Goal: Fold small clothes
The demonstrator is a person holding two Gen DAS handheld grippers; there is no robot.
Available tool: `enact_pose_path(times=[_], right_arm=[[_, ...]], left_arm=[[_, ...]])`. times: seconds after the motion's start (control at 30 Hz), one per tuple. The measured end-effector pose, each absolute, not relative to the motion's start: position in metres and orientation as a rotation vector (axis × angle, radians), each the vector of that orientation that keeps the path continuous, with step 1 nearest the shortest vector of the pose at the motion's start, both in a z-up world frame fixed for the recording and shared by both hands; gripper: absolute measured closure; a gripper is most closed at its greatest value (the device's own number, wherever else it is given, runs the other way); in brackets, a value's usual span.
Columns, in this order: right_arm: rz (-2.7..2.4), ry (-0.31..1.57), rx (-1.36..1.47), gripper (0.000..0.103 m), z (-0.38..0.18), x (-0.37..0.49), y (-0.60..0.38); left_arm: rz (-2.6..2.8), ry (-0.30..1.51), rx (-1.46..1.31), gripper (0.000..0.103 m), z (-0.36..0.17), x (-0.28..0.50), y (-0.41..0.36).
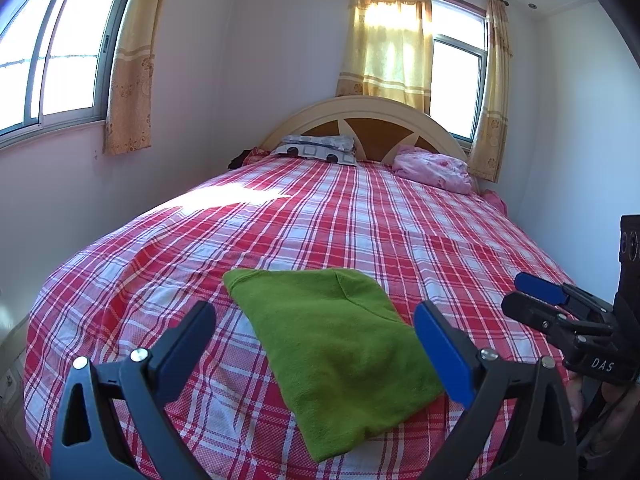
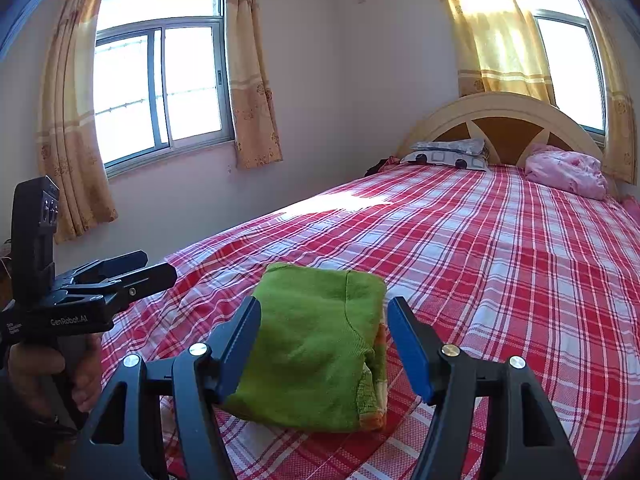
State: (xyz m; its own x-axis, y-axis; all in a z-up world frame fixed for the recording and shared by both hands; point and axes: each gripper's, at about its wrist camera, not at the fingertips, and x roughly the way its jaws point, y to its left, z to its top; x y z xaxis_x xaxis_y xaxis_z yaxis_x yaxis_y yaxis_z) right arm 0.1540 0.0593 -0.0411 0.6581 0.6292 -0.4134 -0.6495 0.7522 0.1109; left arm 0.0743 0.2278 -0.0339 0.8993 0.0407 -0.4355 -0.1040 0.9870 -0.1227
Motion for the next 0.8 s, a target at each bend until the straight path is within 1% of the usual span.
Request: enact_pose_path(times=[0.5, 0.8], right_arm=[[0.721, 0.429, -0.04, 0.036, -0.0413, 0.1494, 0.0562], [0.717, 0.427, -0.038, 0.036, -0.043, 0.1471, 0.055]], left_arm=[[0.082, 0.481, -0.123, 0.0, -0.0374, 0.0792, 0.2261], [0.128, 0.458, -0.091, 0.0, -0.0312, 0.0761, 0.2239]])
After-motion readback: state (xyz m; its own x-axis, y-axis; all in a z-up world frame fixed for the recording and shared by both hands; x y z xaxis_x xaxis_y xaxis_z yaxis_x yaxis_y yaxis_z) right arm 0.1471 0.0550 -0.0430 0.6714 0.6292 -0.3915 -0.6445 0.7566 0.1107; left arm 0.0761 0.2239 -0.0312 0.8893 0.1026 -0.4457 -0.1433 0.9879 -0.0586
